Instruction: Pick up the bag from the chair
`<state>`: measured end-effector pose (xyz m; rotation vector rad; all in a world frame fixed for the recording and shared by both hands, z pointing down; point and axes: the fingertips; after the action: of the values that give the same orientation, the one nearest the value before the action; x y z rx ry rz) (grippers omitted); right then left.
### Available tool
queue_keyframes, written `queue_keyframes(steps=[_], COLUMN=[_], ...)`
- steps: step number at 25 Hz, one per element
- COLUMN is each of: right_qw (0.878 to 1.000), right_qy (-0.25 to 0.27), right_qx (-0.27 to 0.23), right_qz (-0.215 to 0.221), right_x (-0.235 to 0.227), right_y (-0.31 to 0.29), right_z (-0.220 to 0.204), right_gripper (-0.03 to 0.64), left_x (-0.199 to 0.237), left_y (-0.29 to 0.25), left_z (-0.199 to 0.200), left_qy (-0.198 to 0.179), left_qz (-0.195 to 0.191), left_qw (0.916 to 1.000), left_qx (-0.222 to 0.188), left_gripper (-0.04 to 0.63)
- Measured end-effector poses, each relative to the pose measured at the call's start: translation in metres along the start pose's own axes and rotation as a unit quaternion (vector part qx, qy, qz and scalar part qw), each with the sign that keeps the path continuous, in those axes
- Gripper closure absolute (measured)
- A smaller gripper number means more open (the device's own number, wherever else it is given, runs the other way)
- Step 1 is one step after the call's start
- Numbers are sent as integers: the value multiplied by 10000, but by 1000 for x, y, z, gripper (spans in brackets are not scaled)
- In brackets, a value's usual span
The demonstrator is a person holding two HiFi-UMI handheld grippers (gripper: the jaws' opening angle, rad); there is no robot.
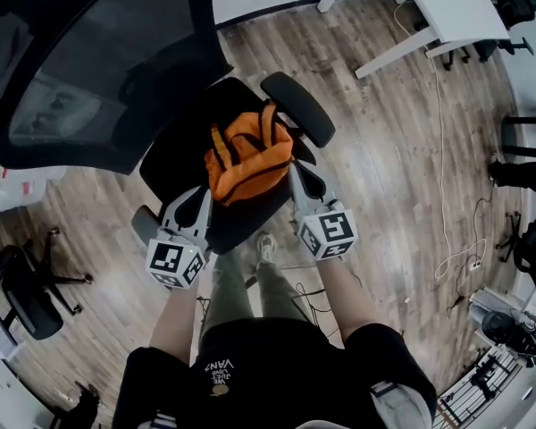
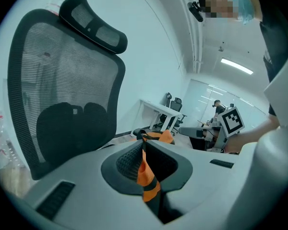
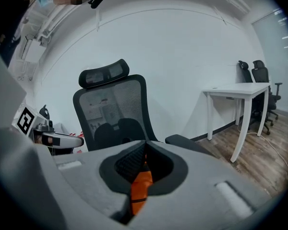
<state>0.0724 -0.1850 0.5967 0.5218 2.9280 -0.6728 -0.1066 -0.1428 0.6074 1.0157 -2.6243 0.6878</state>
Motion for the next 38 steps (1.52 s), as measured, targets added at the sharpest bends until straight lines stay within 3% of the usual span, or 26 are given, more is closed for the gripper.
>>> queue_keyframes(steps=[3,10,11,13,18,25,30,38], right_qw=[9999,9997,9997,9994,9988,9974,9954,9933], right_qy=[11,-1,-22,-75,-73,-159,-220,-277], right_qx=[87,194,217,299,426,638,802,950], right_qz=[71,118,122,136,224,309,476,605], right_x=[1,-3,-3,-4,-4,-2,2,0], right_y=[-3,-7,-8,-11,-16,-24,-30,-39], right_z=[-6,-13,-15,-17,-26,-39,-48,-59], right_gripper=[617,617,616,461,456,352,314,313], left_x=[2,4,4,5,6,5,4,4], left_y=[-1,-5,-5,-5,-7,-10,-18,-34], left_z=[-8,-20,-22,-25,-35,-54,-64,-75], left_qy=[169,355,398,488,607,929,1161,1639], left_qz=[30,43,56,61,86,32,-111,-210], left_qw=[9998,9991,9988,9983,9971,9938,9908,9842], left_qx=[77,239,268,317,443,604,687,634], left_gripper=[546,528,492,443,389,305,299,300])
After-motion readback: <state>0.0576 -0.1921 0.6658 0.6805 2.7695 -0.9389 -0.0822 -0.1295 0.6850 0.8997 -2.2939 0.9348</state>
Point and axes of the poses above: the fingertips, and each gripper's own axes: y backward along the fingers, x to its left, z out of its top, and after that the axes turned 6 degrees about -z, right-handed
